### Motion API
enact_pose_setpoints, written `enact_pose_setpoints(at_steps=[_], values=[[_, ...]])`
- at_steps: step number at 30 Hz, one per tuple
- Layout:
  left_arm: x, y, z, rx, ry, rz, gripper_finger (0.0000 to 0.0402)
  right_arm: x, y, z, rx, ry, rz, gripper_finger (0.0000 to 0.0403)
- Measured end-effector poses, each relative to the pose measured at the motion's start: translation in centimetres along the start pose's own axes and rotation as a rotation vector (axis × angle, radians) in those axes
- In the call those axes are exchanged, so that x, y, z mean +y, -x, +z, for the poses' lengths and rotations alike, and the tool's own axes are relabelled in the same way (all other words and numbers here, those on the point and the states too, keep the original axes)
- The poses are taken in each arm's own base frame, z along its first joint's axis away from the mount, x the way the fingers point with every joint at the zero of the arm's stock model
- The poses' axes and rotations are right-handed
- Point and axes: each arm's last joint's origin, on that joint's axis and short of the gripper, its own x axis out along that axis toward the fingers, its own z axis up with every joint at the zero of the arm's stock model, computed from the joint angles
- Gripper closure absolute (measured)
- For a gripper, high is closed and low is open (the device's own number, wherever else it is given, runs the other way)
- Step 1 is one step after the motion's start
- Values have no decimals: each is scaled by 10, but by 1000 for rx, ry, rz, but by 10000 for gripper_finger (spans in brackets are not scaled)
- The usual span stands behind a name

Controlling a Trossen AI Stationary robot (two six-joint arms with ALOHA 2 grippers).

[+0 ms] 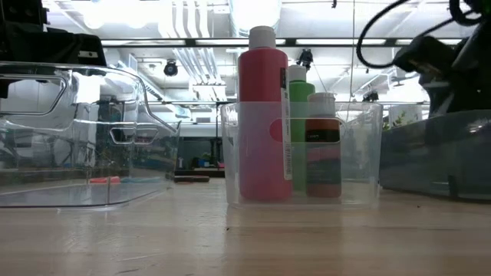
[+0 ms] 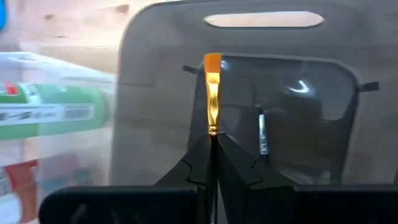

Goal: Pick & Place Paint Supplies
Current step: Put the right gold paintbrush into the black bin

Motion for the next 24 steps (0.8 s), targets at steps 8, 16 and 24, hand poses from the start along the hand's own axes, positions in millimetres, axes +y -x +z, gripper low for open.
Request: enact_pose_setpoints(at_steps=[8, 16, 24], values=[[0, 0, 0, 0, 0, 0, 366, -5, -10, -3, -27, 4, -50, 391], [0, 0, 0, 0, 0, 0, 366, -10, -18, -5, -47, -5, -93, 390], [0, 0, 0, 0, 0, 0, 366, -15, -27, -8, -59, 0, -152, 390]])
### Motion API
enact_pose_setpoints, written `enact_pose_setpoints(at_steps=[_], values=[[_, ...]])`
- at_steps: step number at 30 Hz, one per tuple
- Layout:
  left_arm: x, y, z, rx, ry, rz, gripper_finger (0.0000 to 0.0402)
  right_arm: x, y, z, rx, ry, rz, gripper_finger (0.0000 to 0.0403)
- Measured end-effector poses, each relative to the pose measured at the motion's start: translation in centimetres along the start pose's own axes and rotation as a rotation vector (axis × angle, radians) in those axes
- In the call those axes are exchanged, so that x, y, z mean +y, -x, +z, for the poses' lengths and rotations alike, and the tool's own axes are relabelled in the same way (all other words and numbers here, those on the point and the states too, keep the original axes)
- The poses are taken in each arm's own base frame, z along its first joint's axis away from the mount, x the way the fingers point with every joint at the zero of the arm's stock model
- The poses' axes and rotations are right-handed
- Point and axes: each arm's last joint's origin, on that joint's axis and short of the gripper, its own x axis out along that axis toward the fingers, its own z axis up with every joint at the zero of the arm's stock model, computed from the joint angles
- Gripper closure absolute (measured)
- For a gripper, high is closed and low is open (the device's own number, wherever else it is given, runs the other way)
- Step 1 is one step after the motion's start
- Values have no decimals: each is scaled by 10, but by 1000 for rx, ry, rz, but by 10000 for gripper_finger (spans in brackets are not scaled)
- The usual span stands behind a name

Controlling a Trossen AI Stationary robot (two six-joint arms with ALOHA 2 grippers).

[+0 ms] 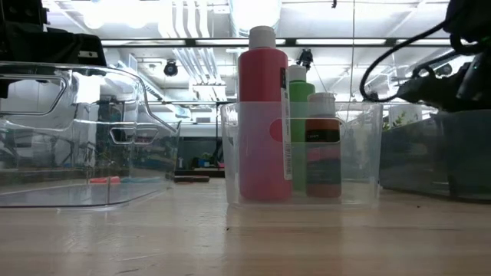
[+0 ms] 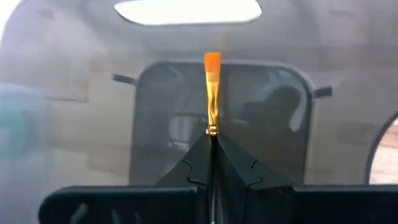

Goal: Pick & Place Paint Supplies
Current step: Put the right gold paintbrush into the black bin

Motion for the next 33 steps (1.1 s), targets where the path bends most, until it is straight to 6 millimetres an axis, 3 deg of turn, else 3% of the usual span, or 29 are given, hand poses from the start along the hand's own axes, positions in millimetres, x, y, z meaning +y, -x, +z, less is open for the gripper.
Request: enact_pose_setpoints(at_steps=[7, 25, 33], values=[[0, 0, 0, 0, 0, 0, 366, -2, -8, -6, 53, 21, -88, 390], [0, 0, 0, 0, 0, 0, 366, 3, -8, -8, 59, 14, -84, 388], [0, 0, 0, 0, 0, 0, 366, 5, -7, -8, 48, 24, -69, 308]])
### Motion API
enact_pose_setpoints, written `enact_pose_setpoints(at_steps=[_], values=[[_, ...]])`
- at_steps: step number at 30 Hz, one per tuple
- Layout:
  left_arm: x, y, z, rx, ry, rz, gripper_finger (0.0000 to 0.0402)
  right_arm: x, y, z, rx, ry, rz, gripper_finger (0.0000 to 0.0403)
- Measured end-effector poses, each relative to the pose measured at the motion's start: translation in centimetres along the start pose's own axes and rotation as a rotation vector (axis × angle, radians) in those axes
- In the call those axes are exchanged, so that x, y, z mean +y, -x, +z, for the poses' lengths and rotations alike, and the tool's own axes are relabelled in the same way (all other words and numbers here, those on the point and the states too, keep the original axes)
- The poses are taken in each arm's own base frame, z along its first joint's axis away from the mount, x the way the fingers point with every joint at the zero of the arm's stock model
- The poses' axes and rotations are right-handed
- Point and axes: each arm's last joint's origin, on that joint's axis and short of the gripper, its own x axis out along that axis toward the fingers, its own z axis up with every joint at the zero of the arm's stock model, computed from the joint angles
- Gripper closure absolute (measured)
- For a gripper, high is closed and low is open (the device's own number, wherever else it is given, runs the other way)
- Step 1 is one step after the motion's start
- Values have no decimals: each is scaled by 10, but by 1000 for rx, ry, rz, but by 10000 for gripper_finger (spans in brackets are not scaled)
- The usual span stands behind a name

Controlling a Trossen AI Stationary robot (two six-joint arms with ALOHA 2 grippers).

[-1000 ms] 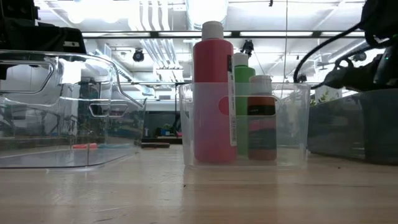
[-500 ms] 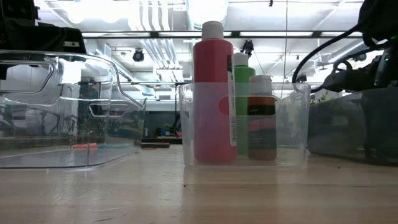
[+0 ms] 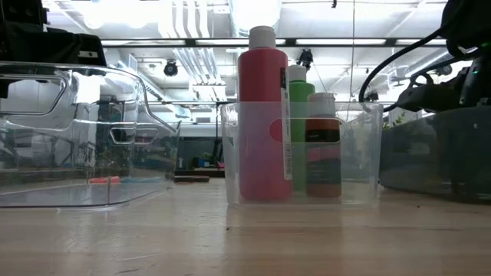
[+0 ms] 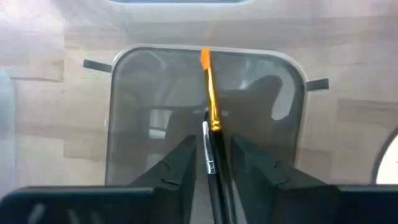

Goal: Pick & Place Paint Supplies
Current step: Put the right gold paintbrush into the black bin, then put the gold paintbrush into the black bin

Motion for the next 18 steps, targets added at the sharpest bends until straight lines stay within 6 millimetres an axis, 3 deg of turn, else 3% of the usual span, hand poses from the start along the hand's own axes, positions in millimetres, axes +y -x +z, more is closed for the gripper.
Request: enact_pose_setpoints(at_steps=[4, 11, 18], values=[[0, 0, 0, 0, 0, 0, 366, 1, 1, 0, 0, 12, 3, 287], [0, 0, 0, 0, 0, 0, 366, 1, 1, 0, 0, 23, 4, 284], [0, 0, 0, 0, 0, 0, 366, 13, 23, 4, 10, 77, 56, 284]])
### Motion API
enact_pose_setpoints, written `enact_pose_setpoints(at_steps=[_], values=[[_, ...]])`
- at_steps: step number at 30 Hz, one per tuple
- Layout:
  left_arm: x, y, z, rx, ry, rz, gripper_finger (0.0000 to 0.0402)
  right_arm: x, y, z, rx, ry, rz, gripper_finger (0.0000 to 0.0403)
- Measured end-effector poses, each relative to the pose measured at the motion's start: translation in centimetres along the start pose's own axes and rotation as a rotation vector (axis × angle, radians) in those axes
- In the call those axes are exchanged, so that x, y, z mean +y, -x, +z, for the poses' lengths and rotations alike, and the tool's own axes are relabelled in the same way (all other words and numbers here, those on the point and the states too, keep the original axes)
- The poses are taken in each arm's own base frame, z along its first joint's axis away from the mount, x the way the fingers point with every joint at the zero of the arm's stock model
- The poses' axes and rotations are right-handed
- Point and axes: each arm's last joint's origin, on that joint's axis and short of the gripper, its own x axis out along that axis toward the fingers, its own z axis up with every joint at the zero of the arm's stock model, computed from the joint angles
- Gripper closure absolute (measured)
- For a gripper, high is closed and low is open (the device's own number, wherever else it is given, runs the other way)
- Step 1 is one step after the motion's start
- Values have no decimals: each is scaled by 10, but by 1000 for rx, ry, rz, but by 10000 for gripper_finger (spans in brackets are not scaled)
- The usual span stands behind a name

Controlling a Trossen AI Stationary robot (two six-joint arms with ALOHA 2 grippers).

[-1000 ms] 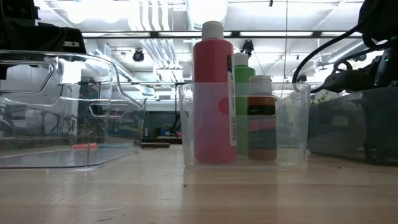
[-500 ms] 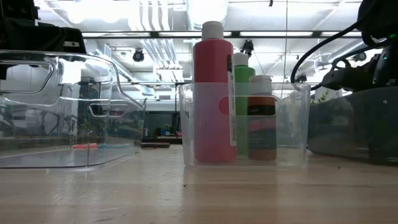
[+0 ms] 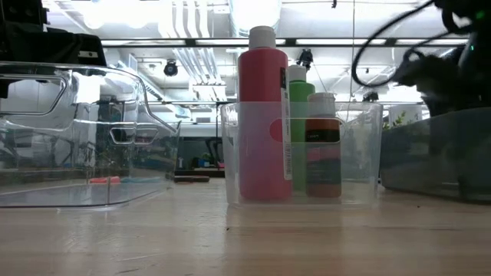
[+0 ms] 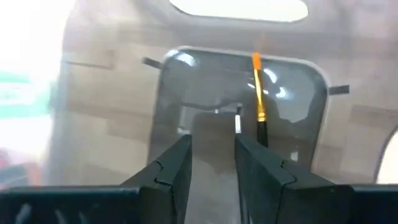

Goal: Pick & Place Paint Supplies
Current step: Put the gold paintbrush into the black bin

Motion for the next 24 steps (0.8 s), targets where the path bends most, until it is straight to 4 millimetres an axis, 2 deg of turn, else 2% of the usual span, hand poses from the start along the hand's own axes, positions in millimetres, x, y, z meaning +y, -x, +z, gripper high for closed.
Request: enact_pose_setpoints(at_steps=[9, 16, 20, 24], values=[[0, 0, 0, 0, 0, 0, 366, 21, 48, 14, -65, 127, 99, 284], [0, 0, 0, 0, 0, 0, 366, 34, 84, 34, -198, 223, 163, 284], [0, 0, 0, 0, 0, 0, 366, 35, 97, 52, -261, 264, 104, 284], [0, 0, 0, 0, 0, 0, 366, 37, 98, 71, -308, 308, 37, 284]])
